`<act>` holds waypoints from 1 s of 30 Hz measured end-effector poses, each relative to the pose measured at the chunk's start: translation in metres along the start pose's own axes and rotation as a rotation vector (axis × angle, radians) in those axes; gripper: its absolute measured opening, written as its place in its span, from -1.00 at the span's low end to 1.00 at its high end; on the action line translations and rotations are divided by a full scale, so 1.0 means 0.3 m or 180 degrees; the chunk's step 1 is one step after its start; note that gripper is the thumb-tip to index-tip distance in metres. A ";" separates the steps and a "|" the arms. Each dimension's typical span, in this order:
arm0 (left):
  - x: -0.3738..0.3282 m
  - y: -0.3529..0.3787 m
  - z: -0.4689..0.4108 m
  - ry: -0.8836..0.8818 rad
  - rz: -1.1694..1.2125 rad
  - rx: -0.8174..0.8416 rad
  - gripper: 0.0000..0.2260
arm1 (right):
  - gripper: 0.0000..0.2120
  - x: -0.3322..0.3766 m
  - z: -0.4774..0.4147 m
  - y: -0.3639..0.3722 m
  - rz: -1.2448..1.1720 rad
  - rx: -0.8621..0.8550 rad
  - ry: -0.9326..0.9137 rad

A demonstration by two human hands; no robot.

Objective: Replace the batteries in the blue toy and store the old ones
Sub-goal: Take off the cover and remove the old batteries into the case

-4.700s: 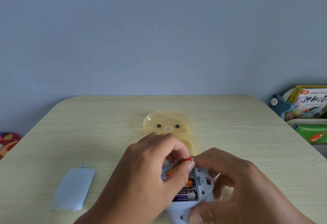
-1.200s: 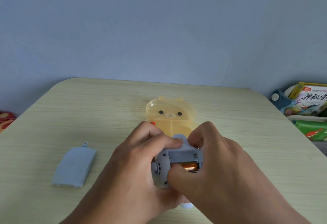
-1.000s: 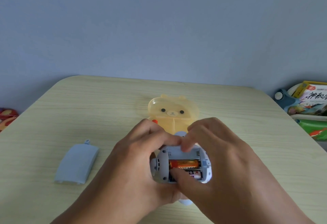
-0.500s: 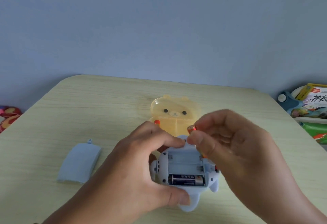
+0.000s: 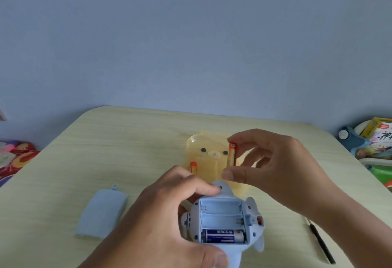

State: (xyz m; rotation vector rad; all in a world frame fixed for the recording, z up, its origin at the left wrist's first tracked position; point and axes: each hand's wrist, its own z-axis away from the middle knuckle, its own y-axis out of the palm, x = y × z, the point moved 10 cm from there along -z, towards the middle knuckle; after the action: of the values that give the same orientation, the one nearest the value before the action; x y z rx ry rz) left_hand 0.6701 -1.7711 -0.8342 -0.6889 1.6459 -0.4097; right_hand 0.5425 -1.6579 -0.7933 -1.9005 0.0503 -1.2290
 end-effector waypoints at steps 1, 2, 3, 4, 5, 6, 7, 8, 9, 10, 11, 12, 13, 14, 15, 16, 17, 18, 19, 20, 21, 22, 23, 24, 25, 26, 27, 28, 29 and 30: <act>0.000 -0.001 0.000 0.0036 -0.0033 -0.0002 -0.38 | -0.50 0.009 -0.019 0.010 0.0103 0.0052 -0.0058; 0.000 -0.002 0.000 0.0082 -0.0090 -0.0012 -0.38 | -0.49 0.011 -0.039 0.024 0.0165 0.0118 -0.0113; -0.001 -0.004 0.001 0.0120 -0.0139 -0.0032 -0.39 | -0.48 0.012 -0.058 0.041 0.0233 0.0201 -0.0161; 0.000 -0.006 0.002 0.0143 -0.0165 -0.0059 -0.40 | -0.46 0.009 -0.076 0.062 0.0332 0.0298 -0.0187; 0.001 -0.009 0.003 0.0150 -0.0179 -0.0081 -0.41 | -0.45 0.005 -0.091 0.084 0.0430 0.0398 -0.0202; 0.002 -0.010 0.004 0.0144 -0.0197 -0.0087 -0.41 | -0.45 0.001 -0.103 0.103 0.0510 0.0487 -0.0214; 0.003 -0.011 0.004 0.0133 -0.0207 -0.0090 -0.41 | -0.45 -0.002 -0.111 0.120 0.0568 0.0562 -0.0233; 0.003 -0.012 0.004 0.0124 -0.0207 -0.0094 -0.40 | -0.46 -0.002 -0.117 0.135 0.0625 0.0623 -0.0267; 0.004 -0.014 0.004 0.0115 -0.0207 -0.0097 -0.39 | -0.46 0.001 -0.120 0.147 0.0700 0.0668 -0.0318; 0.004 -0.015 0.003 0.0104 -0.0215 -0.0094 -0.38 | -0.46 0.006 -0.121 0.157 0.0788 0.0702 -0.0381; 0.002 -0.014 0.002 0.0092 -0.0224 -0.0085 -0.37 | -0.46 0.009 -0.123 0.165 0.0859 0.0730 -0.0434; 0.002 -0.013 0.001 0.0081 -0.0227 -0.0073 -0.37 | -0.46 0.011 -0.124 0.171 0.0893 0.0754 -0.0470; 0.001 -0.013 0.001 0.0077 -0.0222 -0.0066 -0.36 | -0.47 0.012 -0.125 0.174 0.0899 0.0776 -0.0487; 0.002 -0.012 0.001 0.0076 -0.0219 -0.0065 -0.36 | -0.48 0.011 -0.126 0.176 0.0905 0.0791 -0.0495; 0.005 -0.012 0.000 0.0064 -0.0220 -0.0065 -0.36 | -0.50 0.010 -0.126 0.177 0.0921 0.0794 -0.0517; 0.009 -0.011 0.000 0.0044 -0.0214 -0.0057 -0.35 | -0.52 0.009 -0.126 0.177 0.0930 0.0784 -0.0551; 0.012 -0.010 -0.002 0.0025 -0.0200 -0.0045 -0.34 | -0.53 0.008 -0.125 0.174 0.0910 0.0761 -0.0591; 0.015 -0.009 -0.003 0.0017 -0.0194 -0.0035 -0.33 | -0.55 0.008 -0.123 0.172 0.0869 0.0743 -0.0618; 0.014 -0.009 -0.004 0.0009 -0.0196 -0.0025 -0.32 | -0.56 0.006 -0.123 0.173 0.0828 0.0750 -0.0622; 0.015 -0.010 -0.005 -0.0008 -0.0196 -0.0019 -0.32 | -0.56 0.002 -0.125 0.176 0.0800 0.0784 -0.0604; 0.016 -0.011 -0.006 -0.0033 -0.0182 -0.0011 -0.32 | -0.55 -0.003 -0.128 0.180 0.0788 0.0835 -0.0578; 0.015 -0.011 -0.006 -0.0054 -0.0161 0.0006 -0.32 | -0.55 -0.007 -0.129 0.185 0.0794 0.0900 -0.0555; 0.014 -0.010 -0.006 -0.0070 -0.0153 0.0039 -0.32 | -0.54 -0.010 -0.131 0.189 0.0805 0.0968 -0.0549; 0.010 -0.008 -0.006 -0.0070 -0.0165 0.0063 -0.32 | -0.53 -0.011 -0.133 0.193 0.0812 0.1033 -0.0556; 0.005 -0.010 -0.007 -0.0054 -0.0181 0.0071 -0.33 | -0.51 -0.012 -0.134 0.195 0.0815 0.1083 -0.0561; 0.001 -0.011 -0.005 -0.0048 -0.0182 0.0061 -0.34 | -0.50 -0.010 -0.136 0.193 0.0798 0.1115 -0.0557; -0.003 -0.014 -0.005 -0.0063 -0.0165 0.0047 -0.34 | -0.49 -0.006 -0.138 0.186 0.0720 0.1123 -0.0544; -0.004 -0.015 -0.002 -0.0094 -0.0156 0.0037 -0.34 | -0.49 -0.003 -0.142 0.170 0.0562 0.1076 -0.0506; -0.006 -0.018 -0.001 -0.0110 -0.0158 0.0022 -0.34 | -0.51 -0.001 -0.143 0.144 0.0367 0.0945 -0.0463; -0.004 -0.021 -0.001 -0.0122 -0.0168 0.0007 -0.34 | -0.53 0.002 -0.136 0.104 0.0203 0.0737 -0.0447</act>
State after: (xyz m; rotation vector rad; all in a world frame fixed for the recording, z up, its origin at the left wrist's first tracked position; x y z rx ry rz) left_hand 0.6713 -1.7750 -0.8293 -0.7355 1.5936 -0.4336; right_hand 0.5236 -1.7037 -0.8074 -1.7635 -0.1012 -1.0102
